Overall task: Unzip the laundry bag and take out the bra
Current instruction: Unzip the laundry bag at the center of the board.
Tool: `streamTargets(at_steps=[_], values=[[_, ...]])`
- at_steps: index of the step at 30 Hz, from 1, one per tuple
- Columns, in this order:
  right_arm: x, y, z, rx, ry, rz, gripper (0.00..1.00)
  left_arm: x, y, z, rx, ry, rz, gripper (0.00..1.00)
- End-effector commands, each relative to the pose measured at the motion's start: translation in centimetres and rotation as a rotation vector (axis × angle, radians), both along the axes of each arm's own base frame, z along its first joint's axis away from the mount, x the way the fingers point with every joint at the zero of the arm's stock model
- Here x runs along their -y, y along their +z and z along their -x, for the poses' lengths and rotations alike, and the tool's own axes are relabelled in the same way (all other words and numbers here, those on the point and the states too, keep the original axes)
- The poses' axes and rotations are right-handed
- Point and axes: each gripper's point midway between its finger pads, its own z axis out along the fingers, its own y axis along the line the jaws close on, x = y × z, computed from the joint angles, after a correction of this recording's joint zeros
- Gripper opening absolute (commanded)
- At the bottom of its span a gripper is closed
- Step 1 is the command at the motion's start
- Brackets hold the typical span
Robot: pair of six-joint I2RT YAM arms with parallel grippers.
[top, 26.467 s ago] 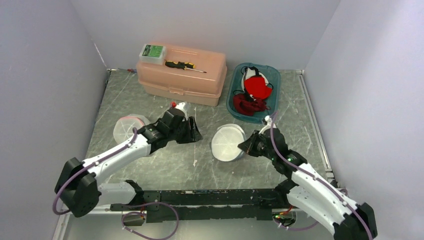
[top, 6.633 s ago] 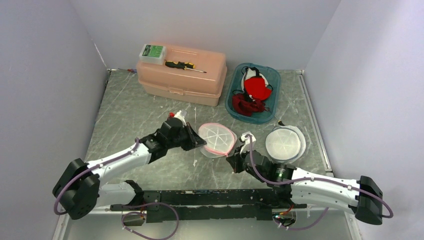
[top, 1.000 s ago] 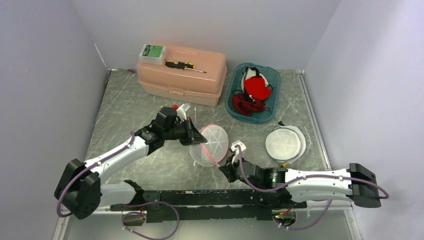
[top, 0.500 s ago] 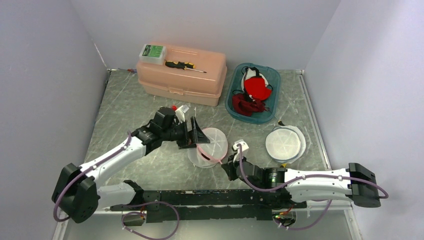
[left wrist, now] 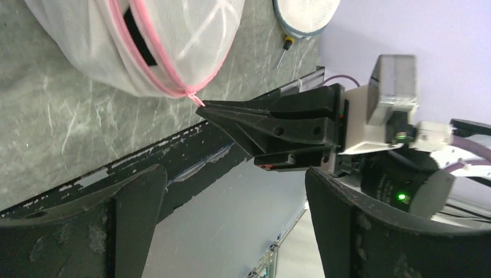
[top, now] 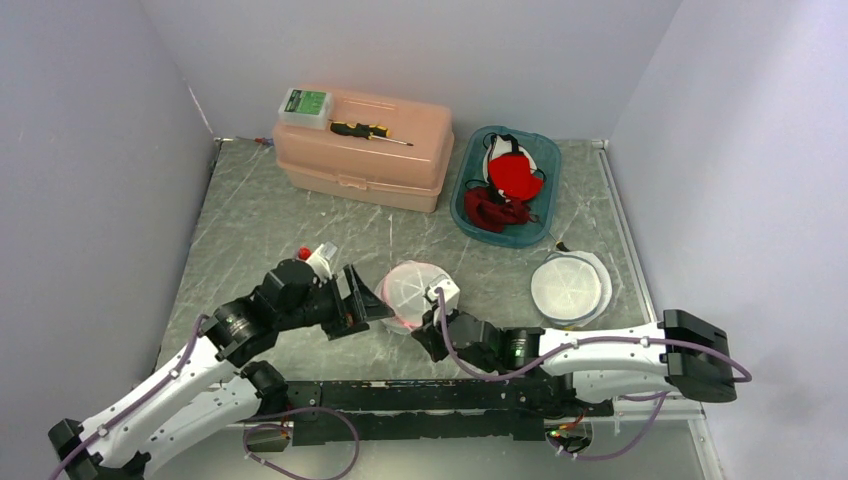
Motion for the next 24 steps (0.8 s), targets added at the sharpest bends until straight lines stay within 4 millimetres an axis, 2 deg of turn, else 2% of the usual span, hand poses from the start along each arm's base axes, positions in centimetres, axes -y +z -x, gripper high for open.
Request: streamTargets(at_steps=[1, 5, 9, 16, 24], values=[[-3.6, 4.2, 0.3, 0.059, 0.1, -0.101, 0.0, 0.6, -1.2, 0.2, -0.07, 0.07, -0.008, 0.95], [-3.9, 4.4, 0.4, 0.059, 0.111, -0.096, 0.0, 2.4, -2.6, -0.6, -0.085, 0.046, -0.066, 0.95], [-3.3, 3.8, 0.6, 0.043, 0.106, -0.087, 0.0, 2.7, -3.8, -2.4, -0.077, 0.09, -0.136, 0.95], [-2.2, 3.2, 0.6, 0.027, 0.085, -0.079, 0.0, 2.5, -4.4, -4.8, -0.025, 0.148, -0.207, 0.79], [-1.7, 2.6, 0.9, 0.006, 0.079, -0.069, 0.0, 1.9, -4.6, -6.4, -0.016, 0.168, -0.248, 0.61]])
